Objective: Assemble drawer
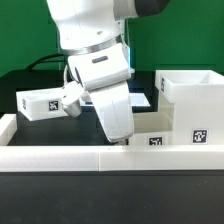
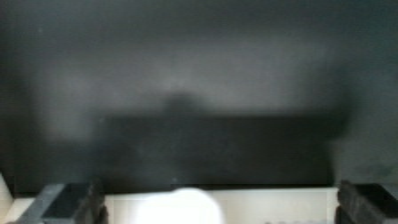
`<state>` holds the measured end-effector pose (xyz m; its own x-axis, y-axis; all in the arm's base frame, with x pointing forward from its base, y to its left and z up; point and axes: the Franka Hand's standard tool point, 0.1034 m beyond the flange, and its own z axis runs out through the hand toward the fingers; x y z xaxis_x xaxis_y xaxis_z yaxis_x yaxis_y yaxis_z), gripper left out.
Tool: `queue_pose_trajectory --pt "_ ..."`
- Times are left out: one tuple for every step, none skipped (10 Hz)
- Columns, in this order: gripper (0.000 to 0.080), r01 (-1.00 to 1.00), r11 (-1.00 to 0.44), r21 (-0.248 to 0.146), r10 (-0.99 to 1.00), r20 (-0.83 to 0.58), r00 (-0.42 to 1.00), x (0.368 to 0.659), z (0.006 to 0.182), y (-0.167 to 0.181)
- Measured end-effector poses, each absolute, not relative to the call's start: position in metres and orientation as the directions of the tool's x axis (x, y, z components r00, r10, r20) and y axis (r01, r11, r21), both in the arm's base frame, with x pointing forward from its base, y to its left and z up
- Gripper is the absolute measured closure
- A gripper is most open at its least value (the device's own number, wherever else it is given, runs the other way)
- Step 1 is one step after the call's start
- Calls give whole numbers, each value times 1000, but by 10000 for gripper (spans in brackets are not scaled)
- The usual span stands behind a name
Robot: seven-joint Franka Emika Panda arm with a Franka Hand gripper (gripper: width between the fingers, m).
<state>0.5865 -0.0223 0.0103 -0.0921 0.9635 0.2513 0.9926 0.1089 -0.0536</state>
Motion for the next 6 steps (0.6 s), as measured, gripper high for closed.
queue_pose_trajectory --pt "150 994 95 -53 965 249 -79 588 11 -18" --pt "150 996 75 -57 968 243 -59 590 12 -16" --pt "150 996 53 -64 971 236 -37 592 13 -7" --pt "150 997 34 -71 972 235 -16 594 14 2" --pt "150 997 25 -77 972 234 -6 595 16 8" --pt "150 996 19 -88 972 235 2 594 16 10"
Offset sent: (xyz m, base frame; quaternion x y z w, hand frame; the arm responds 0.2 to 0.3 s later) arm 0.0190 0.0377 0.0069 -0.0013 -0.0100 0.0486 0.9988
